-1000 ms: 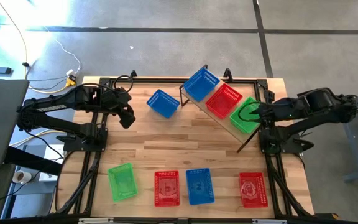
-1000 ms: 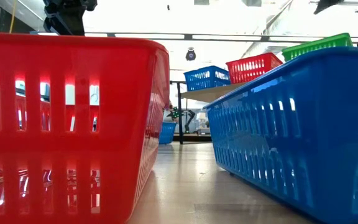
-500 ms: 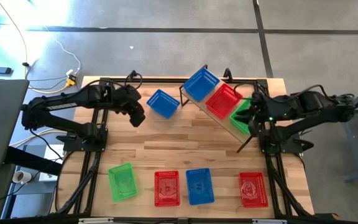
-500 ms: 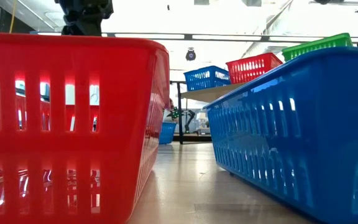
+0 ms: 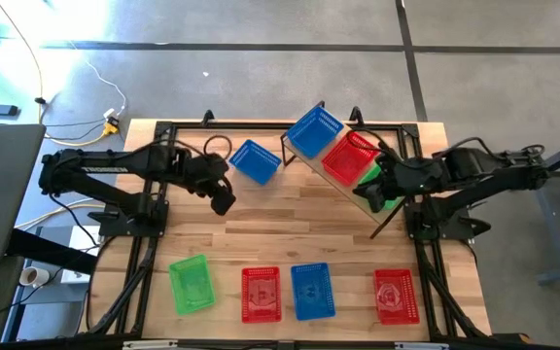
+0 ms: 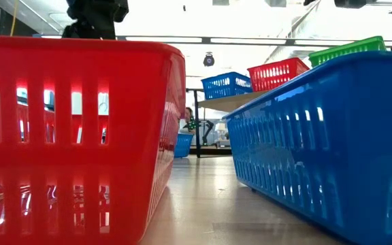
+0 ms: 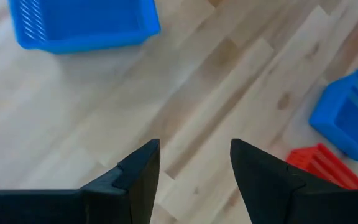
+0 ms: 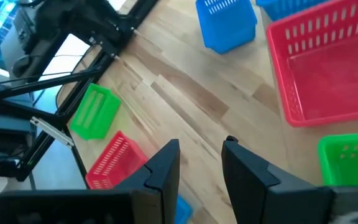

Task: Stack baskets on shelf by color
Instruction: Stack the left red basket on the red basket on the shelf

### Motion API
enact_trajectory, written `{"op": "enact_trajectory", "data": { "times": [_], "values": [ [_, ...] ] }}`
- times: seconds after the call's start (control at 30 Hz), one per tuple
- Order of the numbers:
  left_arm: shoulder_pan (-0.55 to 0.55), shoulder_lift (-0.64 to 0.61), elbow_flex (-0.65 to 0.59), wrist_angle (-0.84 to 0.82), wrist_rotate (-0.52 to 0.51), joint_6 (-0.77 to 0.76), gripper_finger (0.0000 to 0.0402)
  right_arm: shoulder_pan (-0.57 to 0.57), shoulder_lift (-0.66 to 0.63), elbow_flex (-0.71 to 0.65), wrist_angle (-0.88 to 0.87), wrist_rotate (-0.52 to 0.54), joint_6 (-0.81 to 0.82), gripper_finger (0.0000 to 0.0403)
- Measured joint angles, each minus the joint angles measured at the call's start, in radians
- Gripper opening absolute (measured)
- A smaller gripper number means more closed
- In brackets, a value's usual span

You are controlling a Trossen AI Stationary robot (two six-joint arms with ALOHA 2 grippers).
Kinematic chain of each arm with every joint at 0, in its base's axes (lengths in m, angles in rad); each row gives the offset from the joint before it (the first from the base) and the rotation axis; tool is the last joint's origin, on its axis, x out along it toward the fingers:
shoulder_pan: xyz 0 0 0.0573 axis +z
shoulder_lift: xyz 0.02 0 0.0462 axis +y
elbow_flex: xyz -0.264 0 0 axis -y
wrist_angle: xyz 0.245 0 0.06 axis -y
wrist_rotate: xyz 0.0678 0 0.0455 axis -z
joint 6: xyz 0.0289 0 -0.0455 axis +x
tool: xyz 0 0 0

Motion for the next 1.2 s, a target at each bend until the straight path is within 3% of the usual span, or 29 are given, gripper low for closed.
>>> {"op": "enact_trajectory", "data": {
  "times": [0.53,1.2],
  "values": [
    [-0.351,0.077,0.0,0.019,-0.13,-0.476,0.0186,0.0,0.046,0.0,0.0,-0.021,0.028,0.0106],
    [-0.571,0.306,0.0,0.2,-0.145,-0.792,0.0186,0.0,0.046,0.0,0.0,-0.008,-0.039,0.0106]
  ]
}}
